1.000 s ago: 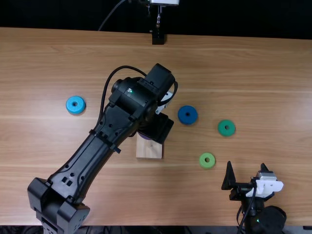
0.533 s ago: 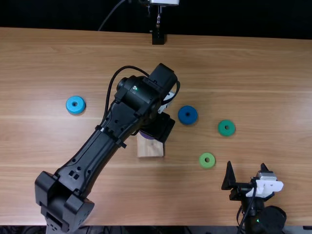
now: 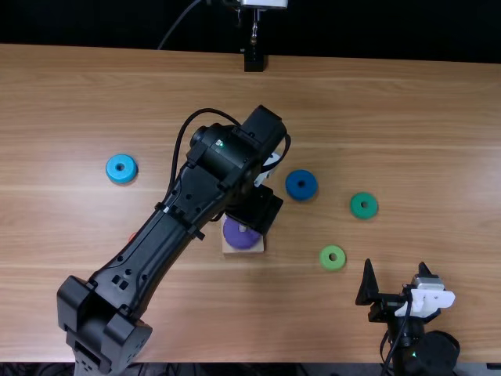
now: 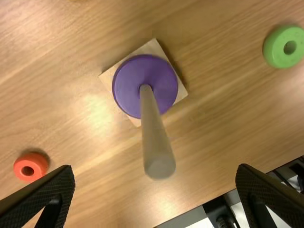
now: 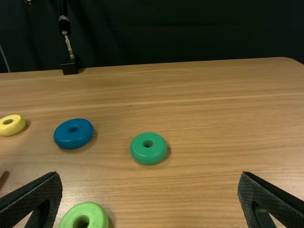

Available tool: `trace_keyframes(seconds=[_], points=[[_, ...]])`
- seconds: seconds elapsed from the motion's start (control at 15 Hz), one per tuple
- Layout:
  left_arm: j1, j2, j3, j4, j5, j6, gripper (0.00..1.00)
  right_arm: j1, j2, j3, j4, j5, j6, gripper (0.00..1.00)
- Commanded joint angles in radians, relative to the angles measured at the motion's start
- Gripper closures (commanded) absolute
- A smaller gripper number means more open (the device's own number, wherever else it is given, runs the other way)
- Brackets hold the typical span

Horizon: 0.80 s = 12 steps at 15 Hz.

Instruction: Build the Hanoi tower: stack the rings onto the peg from bottom to top in this color order: purple, dark blue, light blue, dark green, light green, yellow, orange.

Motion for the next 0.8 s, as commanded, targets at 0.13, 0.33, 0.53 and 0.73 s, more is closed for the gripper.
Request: trace_keyframes(seconds=[0.13,0.33,0.53,0.73], points=[[0.003,-0.004,0.031,0.000,0.006,-0.003,0.00,-0.014,-0.013,-0.061,-0.068,0.001,0.003,0.00],[0.044,-0.009,0.077,0.048,0.006,0.002,0.00,-0.014,-0.013,-0.061,-0.068,0.001,0.003,0.00],[0.138,-0.055,0.074,0.162,0.004,0.004,0.00,-0.014,-0.013,-0.061,-0.068,0.001,0.003,0.00],[0.271,-0.199,-0.096,0.311,0.003,0.002,0.00,-0.014,-0.013,-0.061,-0.068,0.001,0.003,0.00]])
